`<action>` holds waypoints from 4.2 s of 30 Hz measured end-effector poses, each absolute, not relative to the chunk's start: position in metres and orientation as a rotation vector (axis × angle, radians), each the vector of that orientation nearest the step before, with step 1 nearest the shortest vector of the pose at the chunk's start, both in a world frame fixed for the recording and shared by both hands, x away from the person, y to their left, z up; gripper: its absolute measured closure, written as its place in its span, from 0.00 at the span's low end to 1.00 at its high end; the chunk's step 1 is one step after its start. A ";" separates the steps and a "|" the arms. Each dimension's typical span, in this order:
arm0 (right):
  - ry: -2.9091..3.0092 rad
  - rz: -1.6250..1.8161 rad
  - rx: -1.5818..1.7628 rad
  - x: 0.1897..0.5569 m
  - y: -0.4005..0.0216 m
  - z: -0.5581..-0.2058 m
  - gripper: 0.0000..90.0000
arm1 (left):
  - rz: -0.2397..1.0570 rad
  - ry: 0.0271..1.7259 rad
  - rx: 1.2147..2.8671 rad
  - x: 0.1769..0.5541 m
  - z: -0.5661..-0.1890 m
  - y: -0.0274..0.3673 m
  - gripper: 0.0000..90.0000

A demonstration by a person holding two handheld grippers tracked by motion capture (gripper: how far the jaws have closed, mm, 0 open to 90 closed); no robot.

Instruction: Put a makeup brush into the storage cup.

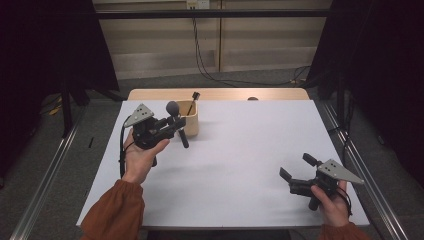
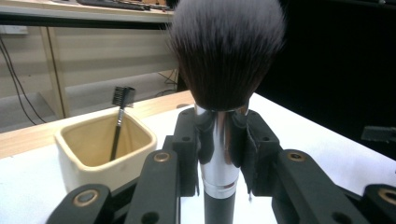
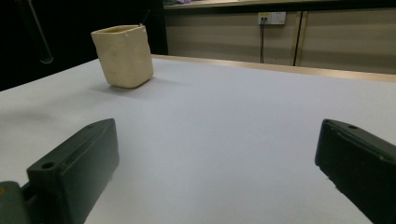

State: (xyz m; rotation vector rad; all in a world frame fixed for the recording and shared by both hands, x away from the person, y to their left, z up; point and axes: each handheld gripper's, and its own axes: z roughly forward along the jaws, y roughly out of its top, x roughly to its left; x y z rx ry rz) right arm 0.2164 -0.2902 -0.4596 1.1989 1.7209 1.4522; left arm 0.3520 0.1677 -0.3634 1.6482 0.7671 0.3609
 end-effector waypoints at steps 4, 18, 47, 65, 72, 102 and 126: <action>1.730 1.450 1.167 0.216 -0.290 -0.458 0.00 | 0.362 0.770 1.640 0.357 -0.357 0.172 0.78; 1.754 1.478 1.162 0.216 -0.289 -0.459 0.00 | 0.411 0.783 1.612 0.379 -0.331 0.179 0.78; 1.733 1.458 1.171 0.217 -0.292 -0.459 0.00 | 0.537 0.841 1.619 0.432 -0.315 0.164 0.78; 1.738 1.468 1.154 0.216 -0.291 -0.460 0.00 | 0.550 0.824 1.639 0.447 -0.327 0.150 0.78; 1.743 1.468 1.150 0.216 -0.291 -0.460 0.00 | 0.554 0.829 1.653 0.448 -0.331 0.148 0.78; 1.753 1.477 1.150 0.215 -0.291 -0.460 0.00 | 0.531 0.865 1.720 0.453 -0.363 0.146 0.78; 1.754 1.474 1.152 0.216 -0.291 -0.461 0.00 | 0.503 0.910 1.732 0.455 -0.391 0.148 0.78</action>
